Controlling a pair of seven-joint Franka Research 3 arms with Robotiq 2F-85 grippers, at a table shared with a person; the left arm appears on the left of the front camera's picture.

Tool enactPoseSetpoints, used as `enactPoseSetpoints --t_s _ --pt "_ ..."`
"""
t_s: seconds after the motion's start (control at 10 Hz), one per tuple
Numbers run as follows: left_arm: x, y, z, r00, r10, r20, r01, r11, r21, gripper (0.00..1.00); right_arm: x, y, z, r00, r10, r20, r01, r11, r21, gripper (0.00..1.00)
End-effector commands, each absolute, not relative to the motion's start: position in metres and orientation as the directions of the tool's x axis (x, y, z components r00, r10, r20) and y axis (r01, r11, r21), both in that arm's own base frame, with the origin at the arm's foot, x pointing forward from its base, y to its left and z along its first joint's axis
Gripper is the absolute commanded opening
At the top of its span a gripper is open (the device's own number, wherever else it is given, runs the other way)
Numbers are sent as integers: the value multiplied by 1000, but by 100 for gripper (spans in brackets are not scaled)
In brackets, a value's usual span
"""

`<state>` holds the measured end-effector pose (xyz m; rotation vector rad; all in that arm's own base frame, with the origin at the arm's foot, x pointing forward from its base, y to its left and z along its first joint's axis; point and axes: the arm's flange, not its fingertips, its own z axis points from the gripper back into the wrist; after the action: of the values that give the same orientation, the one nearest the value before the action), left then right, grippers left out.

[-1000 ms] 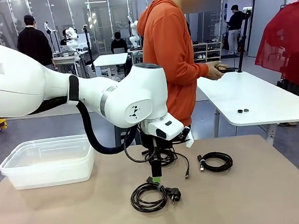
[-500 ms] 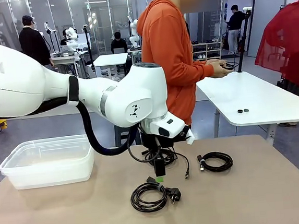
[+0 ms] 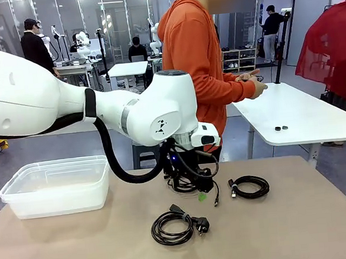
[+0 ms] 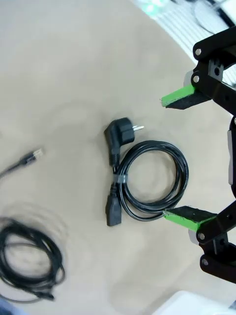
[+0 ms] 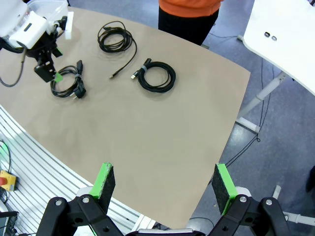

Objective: Organize and store the cables.
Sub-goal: Place the Power Cable into the Organizing box.

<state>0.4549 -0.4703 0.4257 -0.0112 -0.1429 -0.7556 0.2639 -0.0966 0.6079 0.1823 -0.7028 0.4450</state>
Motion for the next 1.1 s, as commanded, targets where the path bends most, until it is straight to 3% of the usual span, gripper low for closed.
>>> enactPoseSetpoints --t_s 0.0,0.2,0.3,0.4,0.6,0.7,0.8,1.0 --pt "453 -476 413 834 -533 143 531 846 54 100 265 -96 609 675 334 658 -453 891 11 100" --pt "463 -475 409 951 -285 117 284 958 31 100 265 -96 609 675 334 658 -453 891 11 100" --pt "465 -466 417 947 -276 166 274 961 39 100 265 -96 609 675 334 658 -453 891 11 100" --pt "461 -467 409 911 -393 126 392 919 29 100 265 -96 609 675 334 658 -453 891 11 100" --pt "461 -467 409 911 -393 126 392 919 29 100 265 -96 609 675 334 658 -453 891 11 100" --pt "464 -465 408 934 -332 131 331 943 26 100 265 -96 609 675 334 658 -453 891 11 100" --pt "468 -473 406 975 -190 113 202 974 -101 100 265 -96 609 675 334 658 -453 891 11 100" --pt "471 -485 392 989 117 88 -106 988 -117 100 265 -96 609 675 334 658 -453 891 11 100"
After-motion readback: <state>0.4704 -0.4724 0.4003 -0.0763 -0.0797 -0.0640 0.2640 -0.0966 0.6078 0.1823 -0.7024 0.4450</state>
